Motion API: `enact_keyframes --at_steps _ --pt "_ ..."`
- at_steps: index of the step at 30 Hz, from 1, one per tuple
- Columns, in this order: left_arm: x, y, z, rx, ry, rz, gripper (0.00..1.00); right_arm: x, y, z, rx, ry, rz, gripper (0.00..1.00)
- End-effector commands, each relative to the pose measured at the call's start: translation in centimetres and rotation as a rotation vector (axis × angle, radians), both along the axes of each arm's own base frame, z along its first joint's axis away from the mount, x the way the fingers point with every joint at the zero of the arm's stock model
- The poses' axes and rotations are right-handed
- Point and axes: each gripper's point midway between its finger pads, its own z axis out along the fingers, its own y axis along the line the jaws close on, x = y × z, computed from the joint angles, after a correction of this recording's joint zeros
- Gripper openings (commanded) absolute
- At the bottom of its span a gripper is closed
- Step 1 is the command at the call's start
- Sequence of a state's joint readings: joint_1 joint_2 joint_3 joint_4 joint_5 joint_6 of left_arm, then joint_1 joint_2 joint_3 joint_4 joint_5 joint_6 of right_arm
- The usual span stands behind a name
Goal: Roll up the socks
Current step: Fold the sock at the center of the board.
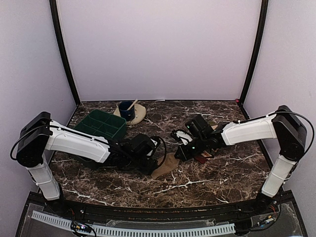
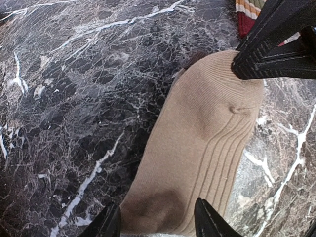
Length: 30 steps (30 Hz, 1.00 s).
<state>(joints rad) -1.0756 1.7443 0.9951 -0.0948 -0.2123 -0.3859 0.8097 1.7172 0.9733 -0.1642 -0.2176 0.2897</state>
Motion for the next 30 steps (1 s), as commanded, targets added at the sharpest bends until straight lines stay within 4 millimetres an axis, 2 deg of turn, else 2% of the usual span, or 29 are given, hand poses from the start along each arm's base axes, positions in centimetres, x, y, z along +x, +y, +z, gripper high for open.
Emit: enact_keyframes --at_steps 1,14,20,24,29,30 --pt "0.2 0.4 -0.3 0.058 0.008 0.029 0.53 0.8 0.0 -0.3 -0.002 -0.015 -0.019 0.0" --pt "0.2 1.5 -2.4 0.167 0.051 0.078 0.49 1.0 -0.2 -1.1 -0.025 -0.005 -0.029 0.05" --pt "-0.2 2.4 -3.9 0.22 0.09 0.099 0.48 1.6 -0.3 -1.0 -0.028 -0.018 -0.06 0.21" --pt "-0.3 3.0 -4.3 0.242 0.102 0.124 0.47 1.9 -0.6 0.3 0.013 -0.043 -0.115 0.37" --pt "-0.5 3.3 -4.6 0.262 0.122 0.139 0.46 1.6 -1.1 2.4 0.136 -0.032 -0.237 0.41" --pt "-0.5 3.2 -4.6 0.265 0.128 0.14 0.45 1.5 -1.3 2.2 0.166 -0.012 -0.277 0.41"
